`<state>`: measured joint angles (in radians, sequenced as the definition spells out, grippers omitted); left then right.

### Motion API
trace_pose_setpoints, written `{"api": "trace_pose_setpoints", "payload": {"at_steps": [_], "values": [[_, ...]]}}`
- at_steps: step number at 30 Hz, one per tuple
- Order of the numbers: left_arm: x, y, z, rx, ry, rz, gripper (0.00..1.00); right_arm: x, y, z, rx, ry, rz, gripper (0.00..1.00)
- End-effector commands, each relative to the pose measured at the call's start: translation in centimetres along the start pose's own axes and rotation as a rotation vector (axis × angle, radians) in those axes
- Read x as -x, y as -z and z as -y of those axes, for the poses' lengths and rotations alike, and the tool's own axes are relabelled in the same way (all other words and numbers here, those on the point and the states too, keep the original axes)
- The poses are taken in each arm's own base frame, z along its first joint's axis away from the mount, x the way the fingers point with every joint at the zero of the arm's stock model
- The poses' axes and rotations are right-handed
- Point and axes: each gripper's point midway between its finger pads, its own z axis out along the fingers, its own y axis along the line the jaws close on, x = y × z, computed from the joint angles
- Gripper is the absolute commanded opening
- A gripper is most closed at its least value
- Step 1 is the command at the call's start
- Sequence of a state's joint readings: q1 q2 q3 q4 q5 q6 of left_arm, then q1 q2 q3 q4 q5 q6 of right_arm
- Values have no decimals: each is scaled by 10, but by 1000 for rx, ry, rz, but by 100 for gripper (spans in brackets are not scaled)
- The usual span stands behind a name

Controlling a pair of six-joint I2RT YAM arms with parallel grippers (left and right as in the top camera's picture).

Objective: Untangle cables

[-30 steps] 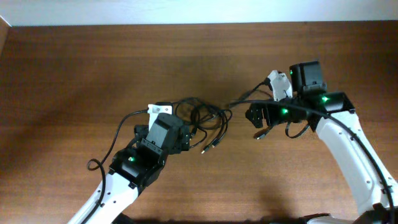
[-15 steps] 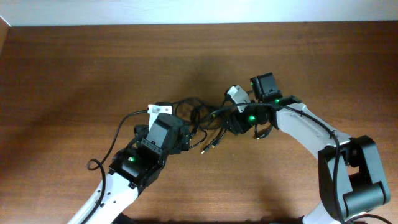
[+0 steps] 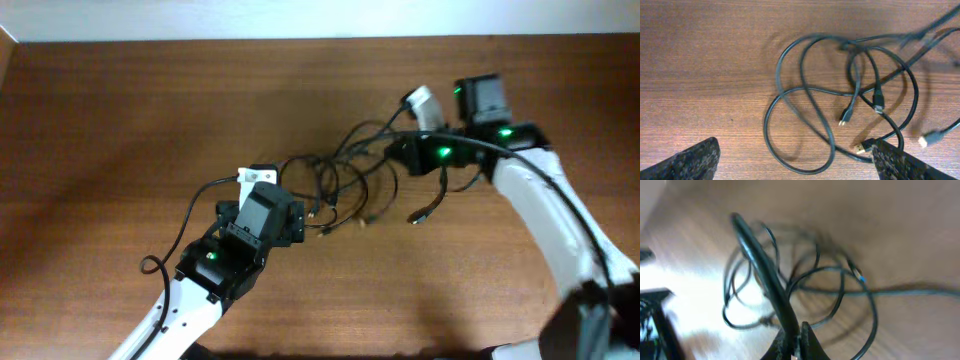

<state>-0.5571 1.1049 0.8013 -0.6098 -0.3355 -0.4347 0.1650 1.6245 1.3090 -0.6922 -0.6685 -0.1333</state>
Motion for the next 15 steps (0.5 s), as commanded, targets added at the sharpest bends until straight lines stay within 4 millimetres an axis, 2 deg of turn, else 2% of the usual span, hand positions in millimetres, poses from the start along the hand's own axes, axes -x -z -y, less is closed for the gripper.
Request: {"api": "trace_pose_setpoints", "payload": {"at_steps": [1, 3, 4, 5, 9, 13, 15], "values": [[1, 2, 1, -8, 1, 6, 99, 58, 77, -53, 7, 118, 188, 4], [1, 2, 1, -8, 1, 6, 99, 85, 127, -89, -10, 209, 297, 4], [1, 2, 1, -8, 1, 6, 99, 90, 136, -95, -15, 227, 320, 4], [1, 2, 1, -8, 1, 6, 99, 106, 163, -105, -68, 224, 391, 4], [1, 2, 1, -8, 1, 6, 99, 135, 210, -142, -37, 240, 520, 4], [1, 2, 1, -8, 1, 6, 99, 155, 236, -127, -200, 200, 619, 4], [1, 2, 1, -8, 1, 6, 99, 166, 255, -136, -216, 218, 683, 4]]}}
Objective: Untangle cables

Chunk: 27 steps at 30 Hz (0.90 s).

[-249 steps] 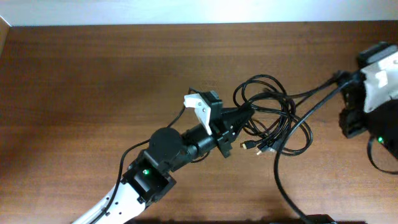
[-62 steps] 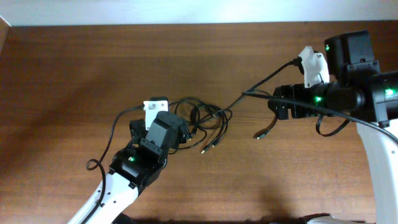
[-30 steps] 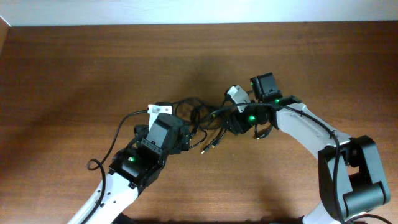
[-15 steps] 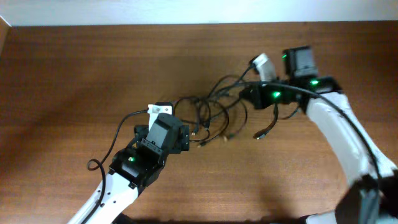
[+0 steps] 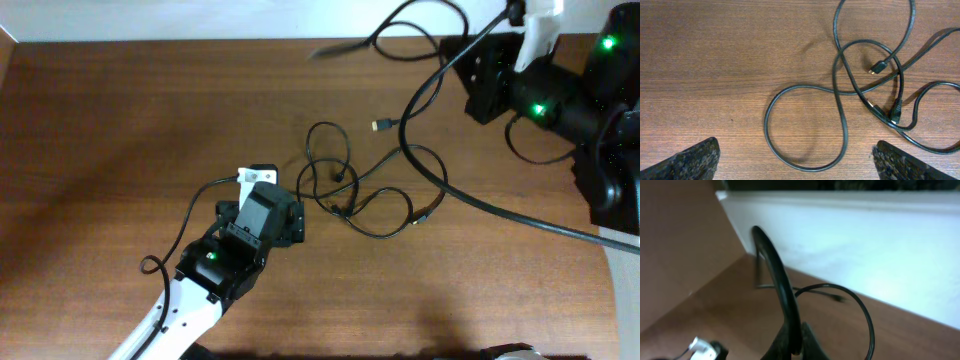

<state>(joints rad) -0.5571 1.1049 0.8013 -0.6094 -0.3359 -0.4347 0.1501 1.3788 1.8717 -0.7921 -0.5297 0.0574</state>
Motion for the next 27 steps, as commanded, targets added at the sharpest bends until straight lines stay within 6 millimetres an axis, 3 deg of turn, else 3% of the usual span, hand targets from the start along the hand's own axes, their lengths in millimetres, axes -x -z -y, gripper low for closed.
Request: {"api": "trace_pose_setpoints", "payload": {"at_steps": [1, 6, 7, 9, 11, 13, 15, 17, 19, 21, 23, 25, 27], "values": [[1, 2, 1, -8, 0, 6, 99, 43, 28, 0, -96, 10, 136, 4], [1, 2, 1, -8, 0, 6, 99, 103, 68, 8, -258, 75, 342, 4], [1, 2, 1, -8, 1, 6, 99, 110, 76, 24, -361, 65, 378, 4], [1, 2, 1, -8, 0, 6, 99, 113, 107, 77, -717, 16, 429, 4], [1, 2, 1, -8, 0, 6, 99, 109, 125, 100, -910, 67, 399, 4], [1, 2, 1, -8, 0, 6, 99, 99, 150, 127, -1165, 101, 336, 4], [1, 2, 1, -8, 0, 6, 99, 86, 161, 148, -1357, 150, 223, 4], [1, 2, 1, -9, 1, 6, 99, 76, 179, 167, -1513, 169, 140, 4], [1, 2, 1, -8, 1, 6, 99, 58, 208, 198, -1627, 142, 48, 4], [1, 2, 1, -8, 0, 6, 99, 41, 237, 225, -1656, 4, 85, 4], [1, 2, 1, -8, 0, 6, 99, 21, 248, 256, -1579, -127, 103, 4], [1, 2, 1, -8, 0, 6, 99, -14, 251, 300, -1507, -282, 67, 4], [1, 2, 1, -8, 0, 6, 99, -61, 241, 347, -1429, -398, -54, 4]]}}
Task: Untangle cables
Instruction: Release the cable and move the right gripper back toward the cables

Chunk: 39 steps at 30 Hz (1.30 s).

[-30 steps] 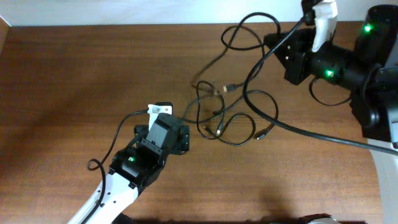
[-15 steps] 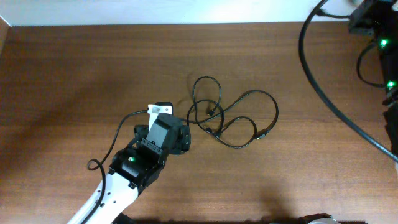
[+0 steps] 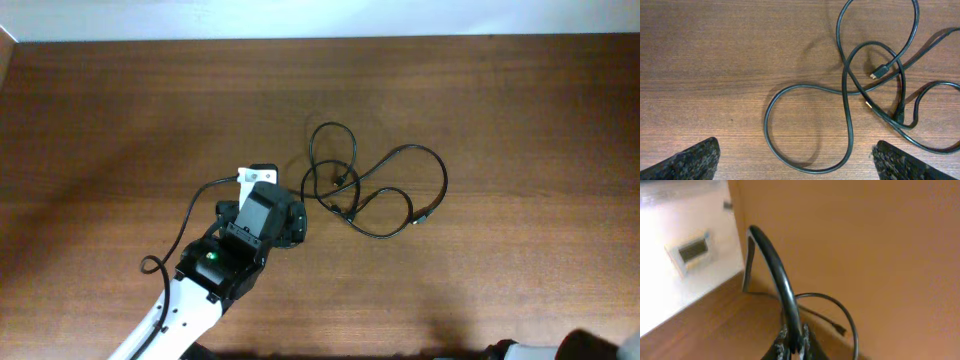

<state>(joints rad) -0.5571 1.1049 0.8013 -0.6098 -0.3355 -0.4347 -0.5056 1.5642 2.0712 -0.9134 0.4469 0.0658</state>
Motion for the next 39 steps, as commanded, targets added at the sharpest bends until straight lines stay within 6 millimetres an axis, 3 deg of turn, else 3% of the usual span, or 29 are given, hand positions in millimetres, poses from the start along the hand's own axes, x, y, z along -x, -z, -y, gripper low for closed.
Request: {"api": "trace_pose_setpoints", "payload": {"at_steps": [1, 3, 6, 10, 15, 16, 17, 18, 19, 20, 22, 23, 24, 27, 30, 32, 34, 35, 39], "values": [[1, 2, 1, -8, 1, 6, 99, -56, -68, -24, 136, -49, -219, 4], [1, 2, 1, -8, 1, 6, 99, -106, -108, -20, 83, -15, -384, 4], [1, 2, 1, -8, 1, 6, 99, -157, -142, -2, 24, -3, -541, 4], [1, 2, 1, -8, 1, 6, 99, -170, -156, 53, -65, -74, -583, 4], [1, 2, 1, -8, 1, 6, 99, -174, -162, 92, -135, -122, -586, 4], [1, 2, 1, -8, 1, 6, 99, -175, -162, 94, -139, -125, -587, 18], [1, 2, 1, -8, 1, 6, 99, -175, -161, 96, -141, -127, -589, 41], [1, 2, 1, -8, 1, 6, 99, -176, -161, 96, -141, -127, -591, 56], [1, 2, 1, -8, 1, 6, 99, -176, -161, 95, -137, -128, -591, 70], [1, 2, 1, -8, 1, 6, 99, -176, -161, 95, -137, -128, -594, 77], [1, 2, 1, -8, 1, 6, 99, -176, -161, 72, -7, -167, -603, 91], [1, 2, 1, -8, 1, 6, 99, -176, -161, 60, 62, -173, -606, 93], [1, 2, 1, -8, 1, 6, 99, -173, -157, 33, 217, -140, -604, 94], [1, 2, 1, -8, 1, 6, 99, -177, -146, -3, 325, -117, -638, 100], [1, 2, 1, -8, 1, 6, 99, -204, -127, -71, 452, 30, -700, 99], [1, 2, 1, -8, 1, 6, 99, -220, -99, -131, 612, 84, -746, 99], [1, 2, 1, -8, 1, 6, 99, -227, -60, -187, 829, 87, -783, 99], [1, 2, 1, -8, 1, 6, 99, -241, -35, -220, 909, 183, -796, 99], [1, 2, 1, -8, 1, 6, 99, -284, 24, -277, 1051, 368, -841, 99]]}}
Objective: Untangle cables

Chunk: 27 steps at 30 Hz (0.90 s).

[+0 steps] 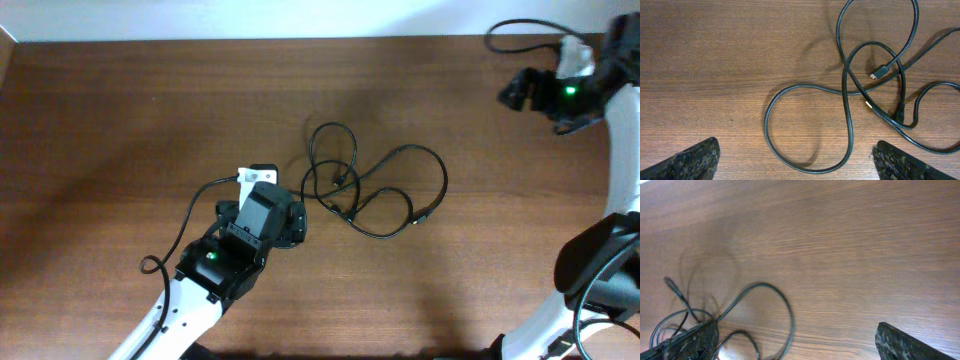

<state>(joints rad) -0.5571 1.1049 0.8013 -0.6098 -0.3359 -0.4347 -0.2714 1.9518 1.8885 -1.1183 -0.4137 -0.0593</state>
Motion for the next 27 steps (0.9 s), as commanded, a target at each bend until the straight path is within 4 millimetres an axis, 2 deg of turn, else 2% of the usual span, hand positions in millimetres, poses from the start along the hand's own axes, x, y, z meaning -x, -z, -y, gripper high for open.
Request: {"api": "trace_pose_setpoints", "payload": {"at_steps": [1, 3, 7, 11, 12, 14, 16, 17, 18, 21, 23, 24, 27], "values": [[1, 2, 1, -8, 1, 6, 99, -27, -35, -45, 68, 96, -97, 99], [1, 2, 1, -8, 1, 6, 99, -49, -54, -75, 99, 150, -167, 99], [1, 2, 1, -9, 1, 6, 99, -95, -81, -153, 173, 304, -276, 99], [1, 2, 1, -8, 1, 6, 99, -128, -92, -204, 216, 435, -324, 99], [1, 2, 1, -8, 1, 6, 99, -134, -94, -212, 226, 477, -333, 99], [1, 2, 1, -8, 1, 6, 99, -154, -99, -219, 245, 563, -370, 99], [1, 2, 1, -8, 1, 6, 99, -186, -111, -210, 243, 576, -451, 99], [1, 2, 1, -8, 1, 6, 99, -194, -114, -207, 244, 571, -472, 99], [1, 2, 1, -8, 1, 6, 99, -213, -117, -207, 291, 568, -517, 99], [1, 2, 1, -8, 1, 6, 99, -243, -112, -219, 467, 657, -567, 98], [1, 2, 1, -8, 1, 6, 99, -251, -116, -221, 511, 803, -545, 98], [1, 2, 1, -9, 1, 6, 99, -247, -120, -221, 500, 837, -521, 98], [1, 2, 1, -8, 1, 6, 99, -240, -125, -224, 497, 855, -480, 98]]}}
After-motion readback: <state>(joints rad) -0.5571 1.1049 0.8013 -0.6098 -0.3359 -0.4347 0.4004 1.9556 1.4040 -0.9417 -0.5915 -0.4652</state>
